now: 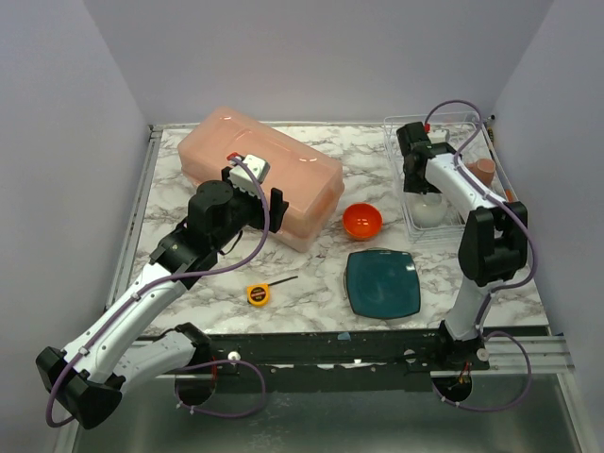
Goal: Load the mixed dishes into the dish rack
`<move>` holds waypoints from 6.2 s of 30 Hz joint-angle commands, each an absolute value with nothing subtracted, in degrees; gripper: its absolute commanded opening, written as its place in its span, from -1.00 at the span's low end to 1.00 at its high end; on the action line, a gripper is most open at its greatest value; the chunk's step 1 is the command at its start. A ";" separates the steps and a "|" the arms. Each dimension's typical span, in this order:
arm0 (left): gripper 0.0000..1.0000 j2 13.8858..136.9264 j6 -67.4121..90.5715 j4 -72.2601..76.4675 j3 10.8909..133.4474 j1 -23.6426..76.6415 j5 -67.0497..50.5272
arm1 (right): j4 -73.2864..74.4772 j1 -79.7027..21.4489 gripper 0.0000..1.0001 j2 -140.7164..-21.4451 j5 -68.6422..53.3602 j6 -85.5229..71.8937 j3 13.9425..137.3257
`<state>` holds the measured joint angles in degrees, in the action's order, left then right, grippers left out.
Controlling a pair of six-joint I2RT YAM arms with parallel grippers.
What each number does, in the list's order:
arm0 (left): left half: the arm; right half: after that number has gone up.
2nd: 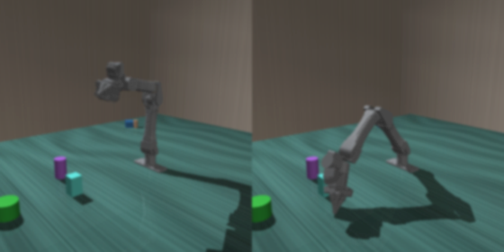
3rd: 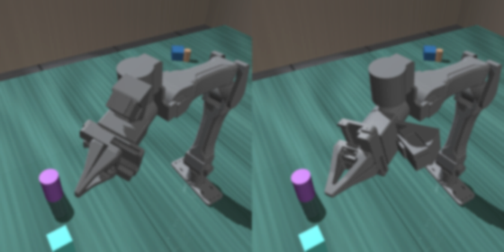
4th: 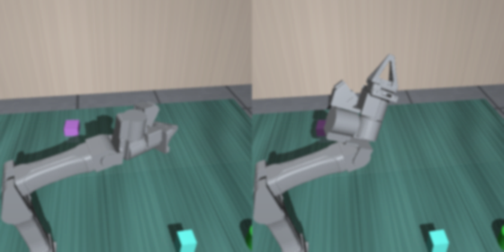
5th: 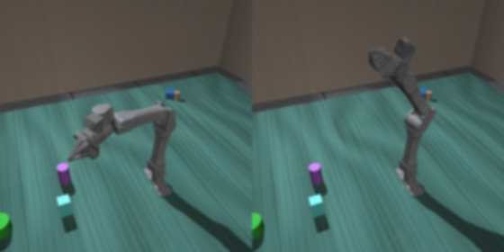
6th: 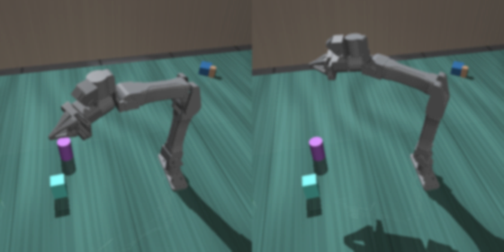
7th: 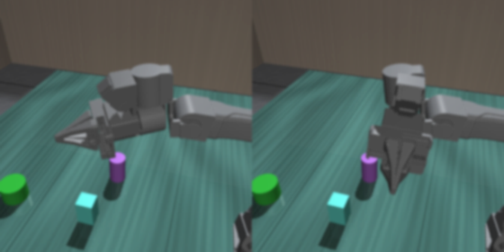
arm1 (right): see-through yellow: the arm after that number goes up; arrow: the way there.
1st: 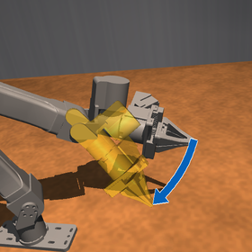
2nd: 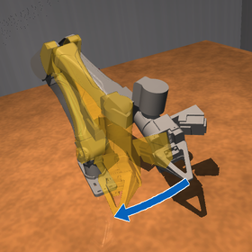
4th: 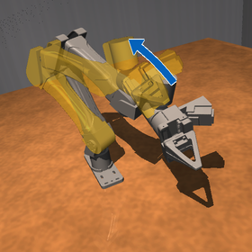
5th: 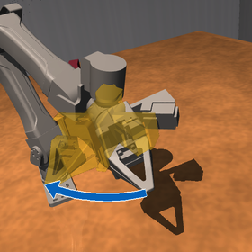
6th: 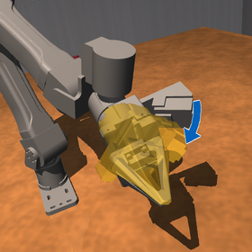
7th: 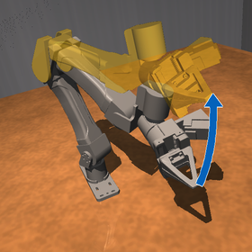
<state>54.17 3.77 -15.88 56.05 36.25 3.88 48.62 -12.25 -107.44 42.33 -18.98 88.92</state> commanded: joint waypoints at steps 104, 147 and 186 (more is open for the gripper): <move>0.50 67.89 2.21 -17.16 66.74 55.68 4.68 | 36.35 -32.39 0.65 -51.15 33.74 -34.53 63.98; -0.14 133.76 4.20 -37.74 115.10 60.82 19.97 | 38.32 -32.43 0.76 -25.15 31.45 -30.27 62.45; -1.00 55.22 -11.10 0.15 55.28 58.14 -13.23 | 32.92 -32.40 0.88 -36.20 14.17 -44.28 59.59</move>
<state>64.95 -4.10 -18.00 69.23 58.04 -7.11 35.51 -32.18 -32.42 23.79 -41.47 60.55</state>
